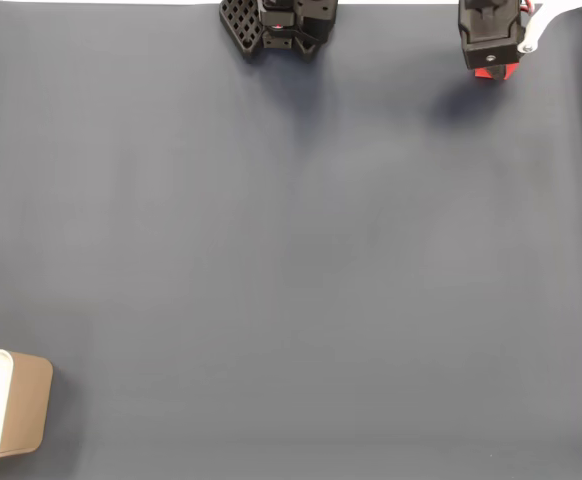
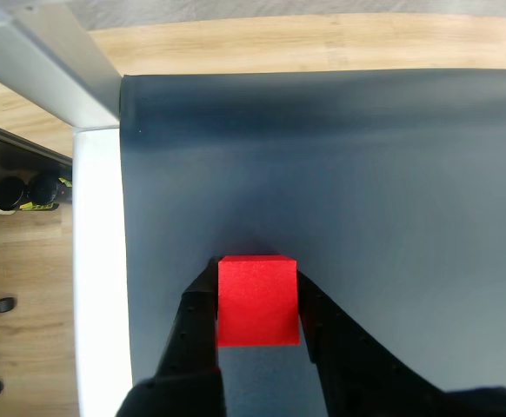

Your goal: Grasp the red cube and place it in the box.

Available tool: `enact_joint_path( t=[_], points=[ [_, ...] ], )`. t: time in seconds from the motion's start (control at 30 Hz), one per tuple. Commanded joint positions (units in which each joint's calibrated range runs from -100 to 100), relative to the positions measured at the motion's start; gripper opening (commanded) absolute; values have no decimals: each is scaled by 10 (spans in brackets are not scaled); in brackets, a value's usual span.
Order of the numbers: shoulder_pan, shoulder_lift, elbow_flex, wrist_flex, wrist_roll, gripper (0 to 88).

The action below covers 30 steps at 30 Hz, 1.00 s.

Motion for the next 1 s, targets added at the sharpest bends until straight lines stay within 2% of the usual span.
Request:
enact_joint_path(
  t=[0.0, 0.23, 0.6, 0.97],
  points=[
    [34, -32, -66, 30, -9, 0],
    [120, -51, -165, 107, -20, 0],
    [287, -102, -239, 126, -23, 0],
    [441, -82, -360, 166, -40, 0]
  ],
)
